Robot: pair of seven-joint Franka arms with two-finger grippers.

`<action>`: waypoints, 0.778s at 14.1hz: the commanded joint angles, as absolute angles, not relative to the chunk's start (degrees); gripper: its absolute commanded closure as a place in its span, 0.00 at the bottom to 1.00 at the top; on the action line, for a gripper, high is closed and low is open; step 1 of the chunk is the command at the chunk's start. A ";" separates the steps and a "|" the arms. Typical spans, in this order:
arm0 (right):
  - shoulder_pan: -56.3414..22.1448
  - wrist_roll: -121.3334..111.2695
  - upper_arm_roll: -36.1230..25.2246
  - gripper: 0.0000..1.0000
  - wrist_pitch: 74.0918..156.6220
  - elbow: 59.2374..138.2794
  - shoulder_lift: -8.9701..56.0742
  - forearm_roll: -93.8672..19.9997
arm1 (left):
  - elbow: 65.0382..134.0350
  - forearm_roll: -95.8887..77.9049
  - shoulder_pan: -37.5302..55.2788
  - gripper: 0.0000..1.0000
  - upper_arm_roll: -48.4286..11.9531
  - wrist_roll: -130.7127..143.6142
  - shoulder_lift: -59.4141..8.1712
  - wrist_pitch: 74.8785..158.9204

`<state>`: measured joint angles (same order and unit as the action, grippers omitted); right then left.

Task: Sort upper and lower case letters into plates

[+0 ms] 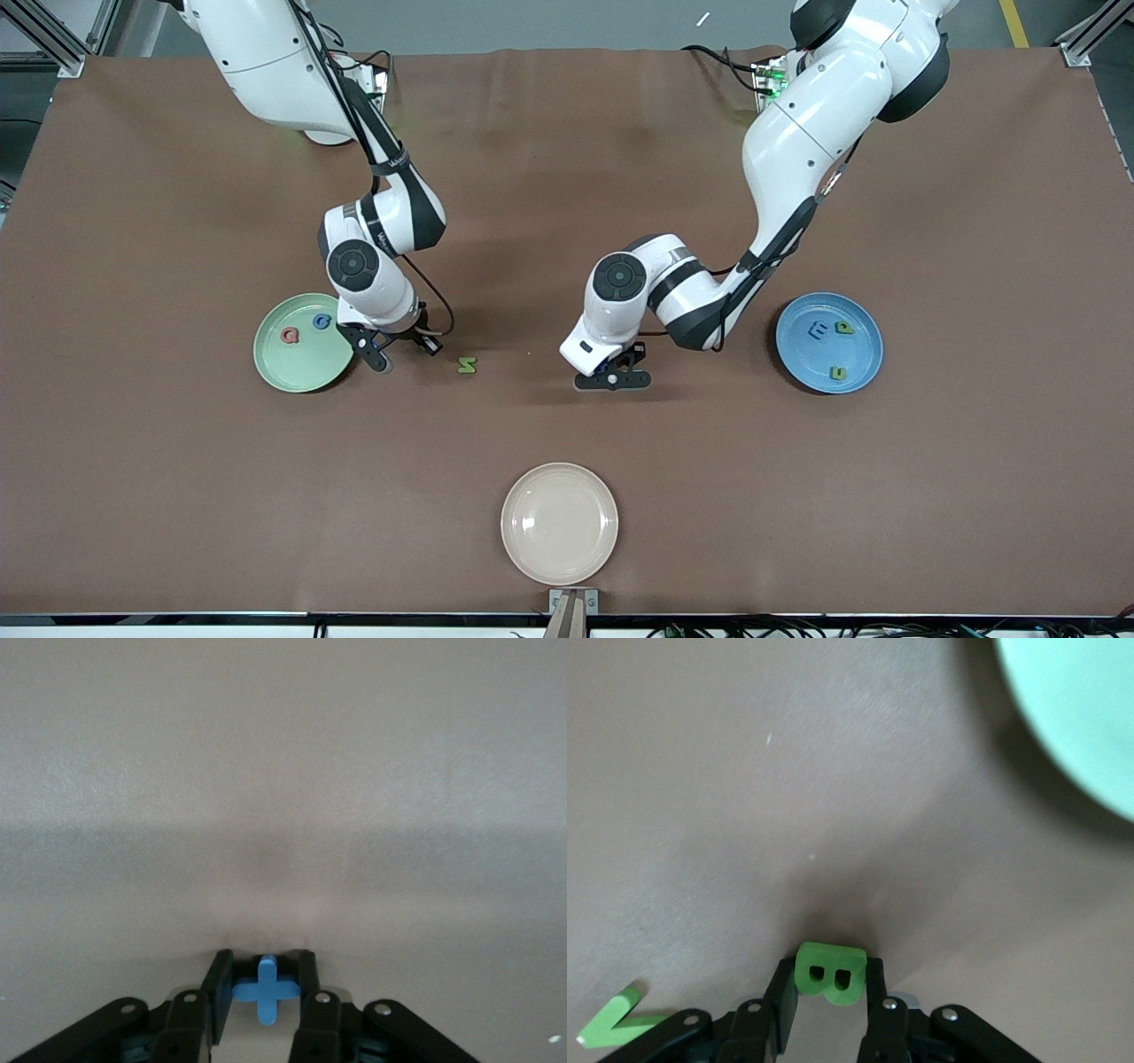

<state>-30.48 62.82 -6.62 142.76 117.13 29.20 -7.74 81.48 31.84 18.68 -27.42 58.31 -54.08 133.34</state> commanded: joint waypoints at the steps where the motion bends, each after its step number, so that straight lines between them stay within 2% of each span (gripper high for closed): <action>1: -27.17 57.42 -6.59 1.00 130.29 110.67 27.35 -7.56 | 81.30 30.94 19.16 0.85 -26.72 57.83 -54.49 133.59; 4: -21.38 43.73 -7.38 1.00 127.27 111.18 23.21 -7.21 | 81.47 31.03 18.81 0.88 -26.72 57.74 -54.06 133.33; 7: -15.31 32.11 -7.38 1.00 128.05 113.72 22.32 -7.21 | 81.82 31.03 18.02 0.89 -26.98 57.66 -52.30 130.18; 9: -13.02 28.58 -7.29 1.00 132.25 117.14 22.33 -7.29 | 82.87 30.85 17.32 0.90 -27.59 57.48 -49.58 126.41; 11: -11.96 26.29 -7.21 0.99 137.61 121.09 22.59 -7.47 | 84.98 29.97 12.95 0.90 -31.09 54.95 -47.21 124.37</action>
<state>-12.89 28.03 -8.33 132.76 115.81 23.93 -7.65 81.34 31.58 16.65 -28.38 57.43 -51.67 126.94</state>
